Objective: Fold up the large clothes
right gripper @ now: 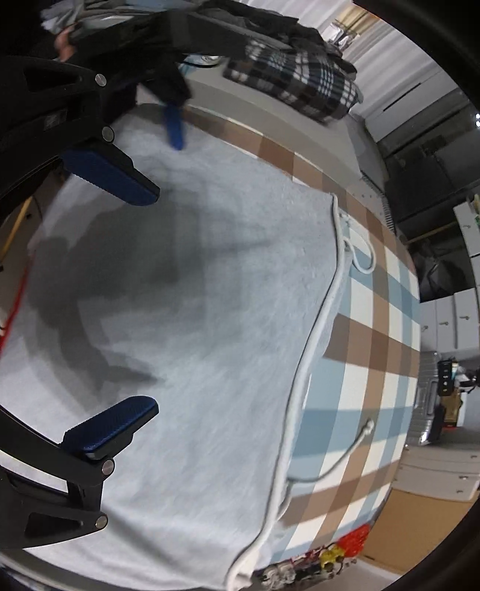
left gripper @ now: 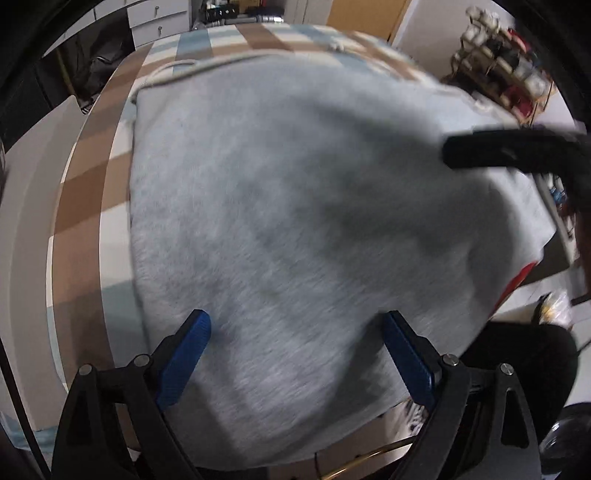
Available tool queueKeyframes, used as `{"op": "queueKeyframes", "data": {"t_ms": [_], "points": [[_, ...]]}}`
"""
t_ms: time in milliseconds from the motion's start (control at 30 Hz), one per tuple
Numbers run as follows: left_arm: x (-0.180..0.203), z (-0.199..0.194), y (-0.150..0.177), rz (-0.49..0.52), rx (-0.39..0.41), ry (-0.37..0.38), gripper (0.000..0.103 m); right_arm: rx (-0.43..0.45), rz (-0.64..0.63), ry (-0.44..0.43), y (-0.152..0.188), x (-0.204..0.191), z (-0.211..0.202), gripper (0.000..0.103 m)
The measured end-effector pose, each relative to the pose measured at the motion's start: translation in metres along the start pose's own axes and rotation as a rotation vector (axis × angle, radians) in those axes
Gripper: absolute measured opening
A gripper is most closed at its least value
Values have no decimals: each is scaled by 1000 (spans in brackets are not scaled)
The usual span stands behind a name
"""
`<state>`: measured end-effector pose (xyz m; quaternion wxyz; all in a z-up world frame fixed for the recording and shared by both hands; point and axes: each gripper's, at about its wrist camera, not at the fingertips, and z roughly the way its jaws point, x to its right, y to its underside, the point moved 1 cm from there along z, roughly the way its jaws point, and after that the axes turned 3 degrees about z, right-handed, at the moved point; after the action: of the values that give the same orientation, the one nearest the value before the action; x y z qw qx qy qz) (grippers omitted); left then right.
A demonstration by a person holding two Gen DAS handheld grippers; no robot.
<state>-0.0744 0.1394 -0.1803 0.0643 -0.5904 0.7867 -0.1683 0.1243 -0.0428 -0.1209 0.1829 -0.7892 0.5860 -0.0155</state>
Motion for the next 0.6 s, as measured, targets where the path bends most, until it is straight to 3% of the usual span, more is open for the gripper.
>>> {"op": "queueKeyframes", "data": {"t_ms": [133, 233, 400, 533, 600], "points": [[10, 3, 2, 51, 2, -41, 91, -126, -48, 122, 3, 1, 49, 103], [14, 4, 2, 50, -1, -46, 91, -100, -35, 130, 7, 4, 56, 103], [6, -6, 0, -27, 29, -13, 91, -141, -41, 121, 0, 5, 47, 103], [-8, -22, -4, -96, 107, 0, 91, -2, -37, 4, -28, -6, 4, 103], [-18, -30, -5, -150, 144, 27, 91, 32, -43, 4, -42, -17, -3, 103]]}}
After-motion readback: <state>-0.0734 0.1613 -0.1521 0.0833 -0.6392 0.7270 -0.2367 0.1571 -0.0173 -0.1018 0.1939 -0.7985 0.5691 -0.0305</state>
